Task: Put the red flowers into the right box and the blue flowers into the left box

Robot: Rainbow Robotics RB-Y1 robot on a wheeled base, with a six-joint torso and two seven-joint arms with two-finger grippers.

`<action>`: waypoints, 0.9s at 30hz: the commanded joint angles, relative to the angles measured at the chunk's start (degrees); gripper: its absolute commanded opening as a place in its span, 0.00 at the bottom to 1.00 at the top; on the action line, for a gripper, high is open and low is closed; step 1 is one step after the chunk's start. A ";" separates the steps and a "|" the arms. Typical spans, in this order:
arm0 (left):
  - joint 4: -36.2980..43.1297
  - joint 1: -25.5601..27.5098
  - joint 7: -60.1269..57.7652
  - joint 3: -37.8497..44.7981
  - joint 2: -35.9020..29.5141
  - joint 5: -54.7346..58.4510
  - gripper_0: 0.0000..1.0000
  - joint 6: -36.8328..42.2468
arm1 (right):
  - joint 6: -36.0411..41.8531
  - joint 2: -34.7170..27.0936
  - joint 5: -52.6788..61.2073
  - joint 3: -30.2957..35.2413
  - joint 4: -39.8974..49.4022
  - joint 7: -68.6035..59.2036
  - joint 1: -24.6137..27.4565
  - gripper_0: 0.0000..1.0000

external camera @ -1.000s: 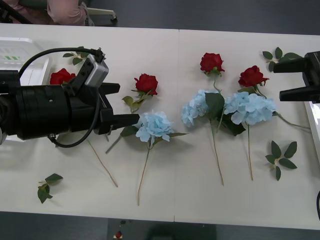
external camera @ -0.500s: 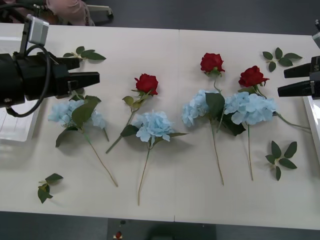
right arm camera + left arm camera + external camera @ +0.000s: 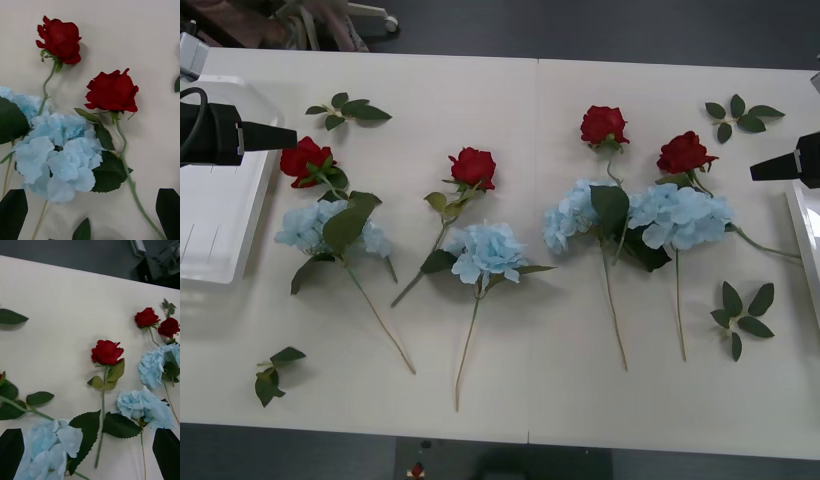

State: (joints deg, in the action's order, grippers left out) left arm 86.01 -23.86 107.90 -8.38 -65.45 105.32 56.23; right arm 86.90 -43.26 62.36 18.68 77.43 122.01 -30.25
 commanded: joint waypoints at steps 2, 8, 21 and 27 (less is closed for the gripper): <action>-4.01 -3.29 -11.92 0.56 2.08 -6.09 1.00 2.21 | -5.95 -1.56 -1.89 -4.44 -5.45 -1.86 -3.85 1.00; -7.97 -5.93 -21.15 -1.47 5.16 -11.54 1.00 2.92 | -10.43 -0.95 -4.97 -8.66 -11.96 -0.19 -8.68 1.00; -22.56 -16.13 -36.00 -8.76 10.78 -19.80 1.00 0.46 | -21.51 3.62 -13.06 -9.45 -17.67 1.92 -10.53 1.00; -26.86 -17.80 -36.71 -8.85 13.77 -21.47 1.00 -0.77 | -25.64 6.17 -16.48 -9.45 -20.57 2.97 -11.58 1.00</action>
State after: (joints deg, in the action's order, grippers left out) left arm 60.07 -39.80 72.63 -18.60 -51.77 83.87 56.11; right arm 62.39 -37.76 47.19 9.18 55.79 122.63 -39.96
